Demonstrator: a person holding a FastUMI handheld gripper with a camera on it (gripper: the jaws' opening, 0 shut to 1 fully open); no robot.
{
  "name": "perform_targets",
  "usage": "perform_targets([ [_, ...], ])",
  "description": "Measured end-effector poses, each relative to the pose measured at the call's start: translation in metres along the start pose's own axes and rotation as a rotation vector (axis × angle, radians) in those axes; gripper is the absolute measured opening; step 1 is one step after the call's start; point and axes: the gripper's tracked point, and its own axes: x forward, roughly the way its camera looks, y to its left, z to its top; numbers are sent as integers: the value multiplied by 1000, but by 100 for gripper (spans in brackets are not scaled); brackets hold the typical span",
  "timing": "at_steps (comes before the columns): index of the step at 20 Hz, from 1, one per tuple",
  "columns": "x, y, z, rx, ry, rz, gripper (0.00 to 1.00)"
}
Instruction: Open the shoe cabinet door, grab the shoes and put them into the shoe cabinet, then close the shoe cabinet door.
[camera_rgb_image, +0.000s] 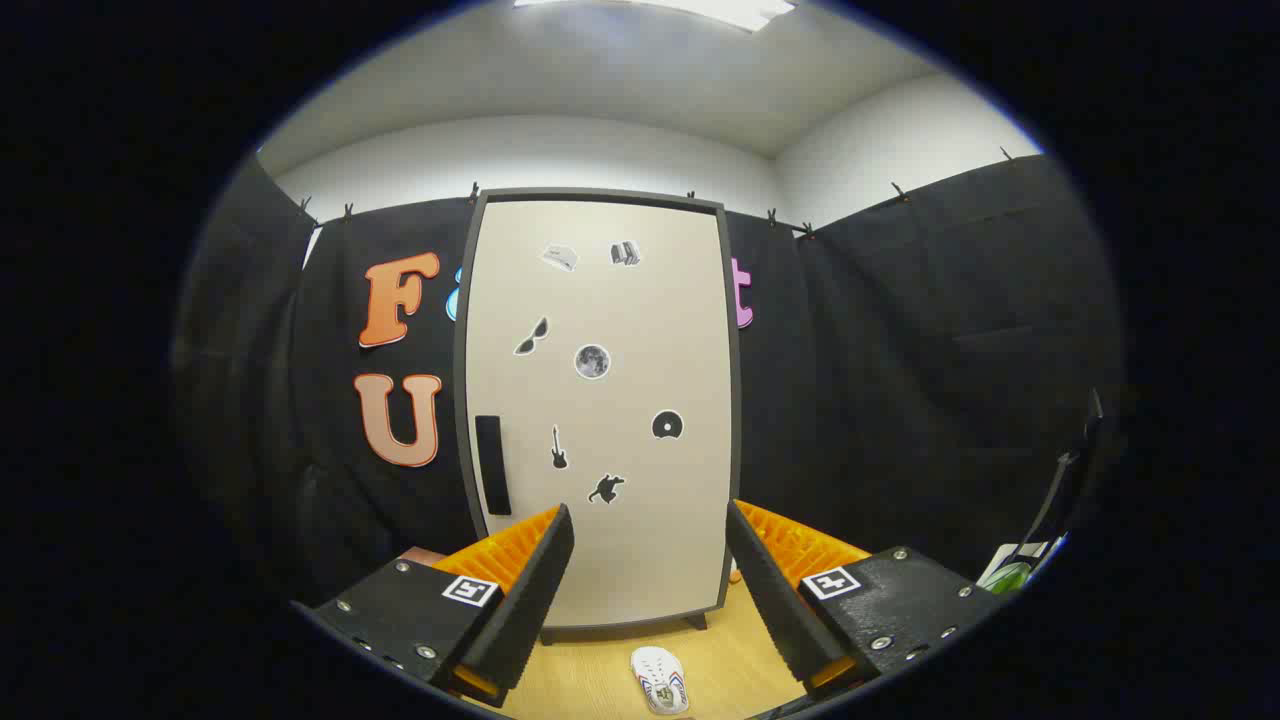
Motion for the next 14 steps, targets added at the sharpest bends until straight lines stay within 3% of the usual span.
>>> perform_targets([
  [14, -22, 27, 12, 49, -32, 45, 95],
])
